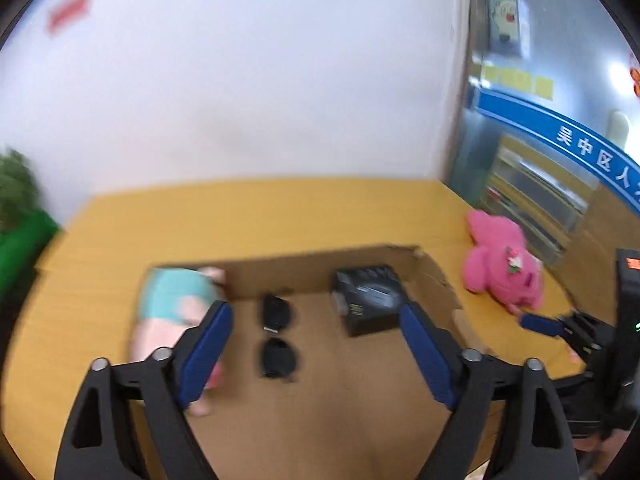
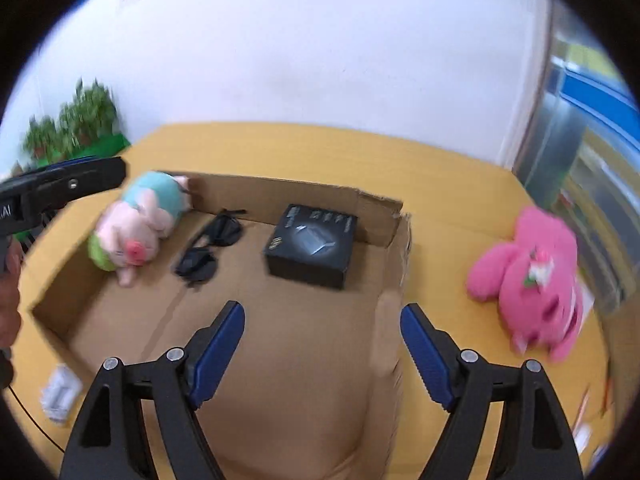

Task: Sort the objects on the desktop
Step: 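Lower the charger box into the box and open the right tool, then withdraw the right tool and move it over the white phone case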

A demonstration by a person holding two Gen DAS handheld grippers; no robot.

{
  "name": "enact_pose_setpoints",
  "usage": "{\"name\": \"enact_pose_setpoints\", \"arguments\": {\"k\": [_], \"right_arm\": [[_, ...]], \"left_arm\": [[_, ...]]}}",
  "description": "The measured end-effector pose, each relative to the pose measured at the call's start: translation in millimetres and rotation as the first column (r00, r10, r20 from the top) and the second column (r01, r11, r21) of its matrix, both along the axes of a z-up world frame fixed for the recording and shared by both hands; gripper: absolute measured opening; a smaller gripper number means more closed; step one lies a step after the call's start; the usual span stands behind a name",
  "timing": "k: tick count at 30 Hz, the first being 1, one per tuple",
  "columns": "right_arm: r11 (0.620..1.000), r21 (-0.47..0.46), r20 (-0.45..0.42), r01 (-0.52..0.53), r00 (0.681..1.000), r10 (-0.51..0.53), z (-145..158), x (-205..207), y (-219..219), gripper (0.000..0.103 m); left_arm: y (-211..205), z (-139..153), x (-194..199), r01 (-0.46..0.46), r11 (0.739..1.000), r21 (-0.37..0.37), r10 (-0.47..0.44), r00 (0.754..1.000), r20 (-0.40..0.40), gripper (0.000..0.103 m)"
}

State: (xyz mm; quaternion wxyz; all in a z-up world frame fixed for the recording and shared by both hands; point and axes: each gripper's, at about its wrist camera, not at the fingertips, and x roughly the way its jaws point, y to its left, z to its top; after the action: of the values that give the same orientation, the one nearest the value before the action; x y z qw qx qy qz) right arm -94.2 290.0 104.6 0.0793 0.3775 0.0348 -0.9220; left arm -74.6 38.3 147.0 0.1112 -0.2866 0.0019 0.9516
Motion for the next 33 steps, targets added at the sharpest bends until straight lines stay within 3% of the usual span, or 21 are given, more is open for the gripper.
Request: {"name": "enact_pose_setpoints", "arguments": {"k": [4,6,7,8,9,10,12,13,14,15,16,19,33], "right_arm": [[0.998,-0.06,-0.053,0.009,0.999,-0.012,2,51,-11,0.079],[0.996,-0.088,-0.088,-0.001,0.996,-0.007,3,79,-16,0.066],[0.995,-0.102,-0.088,-0.011,0.996,0.002,-1,88,-19,0.028],[0.993,-0.117,-0.065,-0.03,0.998,0.022,-3,97,-22,0.004],[0.991,-0.127,-0.052,-0.039,0.998,0.032,-4,102,-25,0.005],[0.991,-0.129,-0.046,-0.042,0.998,0.036,-7,106,-28,0.005],[0.994,-0.106,-0.057,-0.04,0.998,0.034,-6,122,-34,0.006],[0.994,-0.101,-0.067,-0.041,0.997,0.034,-4,129,-36,0.024],[0.994,-0.1,-0.076,-0.037,0.997,0.03,-2,135,-39,0.058],[0.995,-0.096,-0.088,-0.029,0.996,0.021,2,142,-41,0.075],[0.996,-0.092,-0.107,-0.02,0.994,0.011,5,148,-41,0.086],[0.997,-0.077,-0.161,-0.013,0.987,0.0,13,166,-44,0.086],[0.996,-0.082,-0.172,-0.032,0.985,0.018,21,197,-59,0.086]], "left_arm": [[-19,6,61,-0.037,0.998,-0.05,0.032,0.996,-0.082,0.093],[-23,5,87,-0.058,0.995,-0.086,0.049,0.994,-0.098,0.089],[-25,3,101,-0.078,0.99,-0.12,0.064,0.991,-0.115,0.077],[-26,1,112,-0.091,0.985,-0.149,0.072,0.989,-0.128,0.027],[-22,-5,119,-0.095,0.979,-0.182,0.076,0.991,-0.111,0.002],[-23,-10,123,-0.089,0.979,-0.181,0.076,0.994,-0.081,0.002],[-27,-17,134,-0.081,0.986,-0.146,0.075,0.996,-0.046,0.003],[-28,-19,140,-0.087,0.988,-0.13,0.081,0.995,-0.05,0.006],[-29,-20,144,-0.099,0.987,-0.123,0.093,0.994,-0.05,0.033],[-30,-21,149,-0.111,0.987,-0.117,0.106,0.993,-0.043,0.078],[-32,-20,155,-0.134,0.985,-0.106,0.13,0.99,-0.048,0.091],[-37,-14,179,-0.16,0.985,-0.07,0.151,0.981,-0.125,0.093],[-42,-10,213,-0.158,0.986,-0.058,0.15,0.981,-0.122,0.093]]}}
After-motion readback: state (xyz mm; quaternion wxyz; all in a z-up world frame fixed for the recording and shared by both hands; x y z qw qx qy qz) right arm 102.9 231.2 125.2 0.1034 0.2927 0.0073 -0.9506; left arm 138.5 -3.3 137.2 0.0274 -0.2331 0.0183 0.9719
